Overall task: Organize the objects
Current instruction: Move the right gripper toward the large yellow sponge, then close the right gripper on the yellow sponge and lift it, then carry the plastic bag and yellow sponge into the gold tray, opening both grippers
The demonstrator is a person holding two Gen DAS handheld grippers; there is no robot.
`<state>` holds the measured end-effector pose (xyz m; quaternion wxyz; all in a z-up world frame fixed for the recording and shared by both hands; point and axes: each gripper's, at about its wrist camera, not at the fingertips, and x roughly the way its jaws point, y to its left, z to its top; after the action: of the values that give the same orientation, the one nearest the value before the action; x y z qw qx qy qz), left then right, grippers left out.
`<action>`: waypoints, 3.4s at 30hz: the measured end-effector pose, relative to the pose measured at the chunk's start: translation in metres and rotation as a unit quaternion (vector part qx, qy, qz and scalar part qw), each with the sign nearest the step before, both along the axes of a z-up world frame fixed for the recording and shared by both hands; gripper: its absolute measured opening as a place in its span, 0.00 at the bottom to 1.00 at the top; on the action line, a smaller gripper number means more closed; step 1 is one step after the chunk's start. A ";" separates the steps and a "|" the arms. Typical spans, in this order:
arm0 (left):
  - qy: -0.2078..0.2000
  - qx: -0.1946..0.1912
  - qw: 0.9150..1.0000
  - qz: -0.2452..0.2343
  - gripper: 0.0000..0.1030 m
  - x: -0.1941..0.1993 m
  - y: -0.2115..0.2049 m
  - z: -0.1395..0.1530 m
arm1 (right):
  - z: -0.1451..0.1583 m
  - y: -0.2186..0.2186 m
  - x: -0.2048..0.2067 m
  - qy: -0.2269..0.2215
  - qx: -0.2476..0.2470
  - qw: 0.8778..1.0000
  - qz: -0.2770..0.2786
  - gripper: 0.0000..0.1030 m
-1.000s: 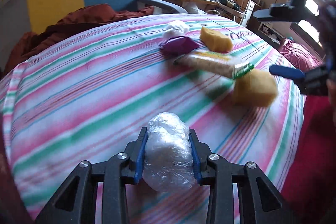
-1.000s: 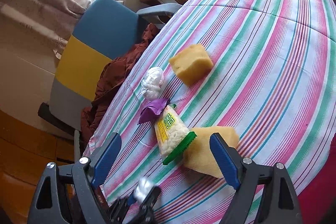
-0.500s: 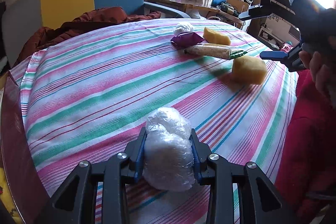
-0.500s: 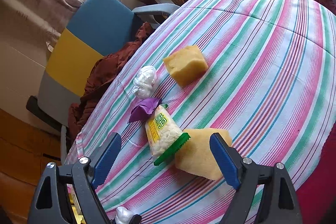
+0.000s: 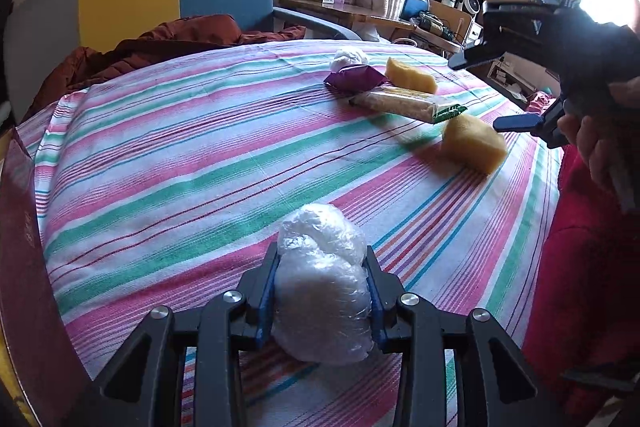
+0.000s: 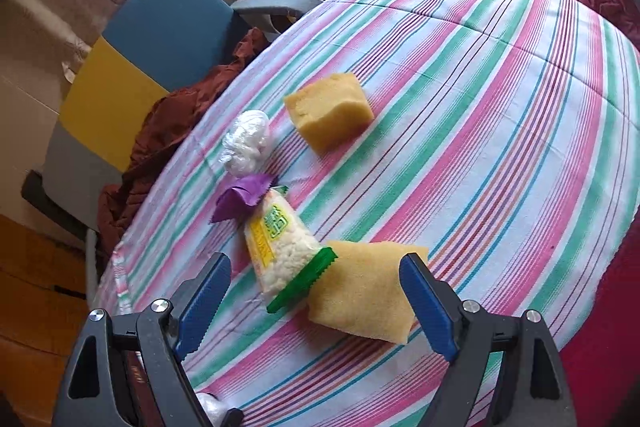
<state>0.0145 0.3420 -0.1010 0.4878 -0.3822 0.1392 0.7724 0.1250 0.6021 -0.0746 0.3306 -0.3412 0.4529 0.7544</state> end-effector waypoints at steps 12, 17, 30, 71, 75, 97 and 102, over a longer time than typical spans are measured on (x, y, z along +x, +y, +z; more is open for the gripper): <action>-0.017 0.014 1.000 0.000 0.38 -0.003 -0.001 -0.001 | 0.000 0.002 0.004 -0.037 0.027 0.999 -0.026 0.85; -0.020 0.017 1.000 -0.001 0.38 -0.004 -0.002 -0.001 | -0.014 -0.005 -0.019 -0.112 0.021 0.993 0.019 0.88; -0.031 0.025 0.999 0.000 0.38 -0.005 -0.004 0.000 | -0.035 -0.012 -0.036 -0.146 -0.019 0.988 0.057 0.82; -0.047 0.037 0.998 -0.002 0.38 -0.010 -0.008 0.000 | -0.007 0.000 -0.015 -0.106 -0.041 0.992 0.062 0.75; -0.049 0.039 0.998 -0.002 0.38 -0.010 -0.009 0.000 | -0.020 0.002 -0.033 -0.129 -0.025 0.989 0.060 0.75; 0.006 0.013 1.000 0.013 0.36 0.004 -0.014 0.014 | 0.029 -0.050 -0.016 0.003 0.076 0.990 0.119 0.35; 0.026 0.034 0.999 0.029 0.36 0.011 -0.030 0.044 | 0.030 -0.055 -0.012 0.007 0.085 0.989 0.123 0.35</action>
<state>0.0259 0.3117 -0.0572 0.4746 -0.3489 0.1140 0.8000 0.1131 0.5475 -0.0450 0.2604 -0.3597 0.3440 0.8273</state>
